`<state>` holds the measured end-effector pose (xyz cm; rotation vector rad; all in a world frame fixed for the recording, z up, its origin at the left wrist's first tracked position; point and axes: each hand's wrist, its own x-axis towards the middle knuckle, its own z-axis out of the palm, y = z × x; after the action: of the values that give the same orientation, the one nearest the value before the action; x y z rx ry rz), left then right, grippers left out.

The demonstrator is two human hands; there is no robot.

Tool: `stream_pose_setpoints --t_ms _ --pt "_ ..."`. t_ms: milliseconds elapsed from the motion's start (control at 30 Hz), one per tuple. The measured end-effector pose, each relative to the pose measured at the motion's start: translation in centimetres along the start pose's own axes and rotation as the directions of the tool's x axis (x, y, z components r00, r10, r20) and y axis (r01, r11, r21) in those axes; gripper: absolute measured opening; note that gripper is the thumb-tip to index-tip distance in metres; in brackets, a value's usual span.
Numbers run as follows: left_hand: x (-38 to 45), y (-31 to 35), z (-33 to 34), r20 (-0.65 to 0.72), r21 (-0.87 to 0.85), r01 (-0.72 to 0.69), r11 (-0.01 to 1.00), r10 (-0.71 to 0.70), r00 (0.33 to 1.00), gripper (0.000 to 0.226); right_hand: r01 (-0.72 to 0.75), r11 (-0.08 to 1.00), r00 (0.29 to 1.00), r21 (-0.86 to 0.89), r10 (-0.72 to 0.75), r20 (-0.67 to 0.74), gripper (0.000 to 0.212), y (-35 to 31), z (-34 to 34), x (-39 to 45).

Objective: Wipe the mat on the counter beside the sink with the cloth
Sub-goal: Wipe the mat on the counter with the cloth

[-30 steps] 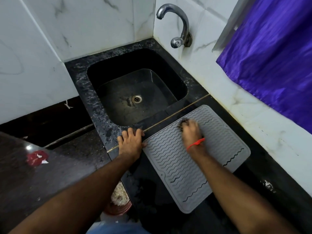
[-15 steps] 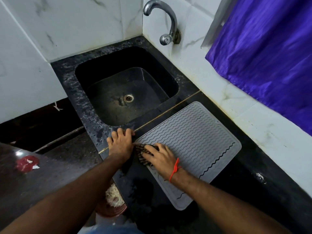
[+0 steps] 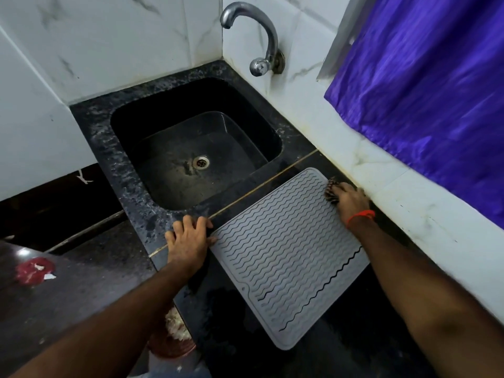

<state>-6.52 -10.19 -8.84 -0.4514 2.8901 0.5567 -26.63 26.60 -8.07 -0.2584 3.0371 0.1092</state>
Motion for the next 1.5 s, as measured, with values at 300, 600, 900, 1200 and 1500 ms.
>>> stream_pose_setpoints --t_ms 300,600,900,1200,1500 --pt "0.1 -0.1 0.1 0.009 0.005 0.002 1.0 -0.003 1.0 0.032 0.303 0.951 0.948 0.06 -0.295 -0.12 0.043 -14.2 0.3 -9.1" --pt "-0.1 0.2 -0.1 0.011 0.027 0.04 0.999 -0.04 0.999 0.031 0.758 0.644 0.643 0.101 -0.715 -0.272 0.032 -20.8 1.9 -15.8" --pt "-0.5 0.1 -0.1 0.02 -0.008 0.03 1.0 -0.03 0.999 0.034 0.411 0.899 0.912 -0.15 -0.407 0.052 0.047 -1.8 -2.0 -1.8" --pt "-0.4 0.2 -0.3 0.028 -0.015 0.023 1.0 -0.022 0.999 0.034 0.321 0.946 0.947 0.046 -0.319 -0.044 0.059 -4.9 -0.7 -2.8" --pt "-0.5 0.1 -0.2 0.031 0.01 -0.004 1.0 0.004 1.0 0.033 0.139 0.968 0.99 -0.209 -0.128 0.066 0.045 -2.7 -0.7 0.1"
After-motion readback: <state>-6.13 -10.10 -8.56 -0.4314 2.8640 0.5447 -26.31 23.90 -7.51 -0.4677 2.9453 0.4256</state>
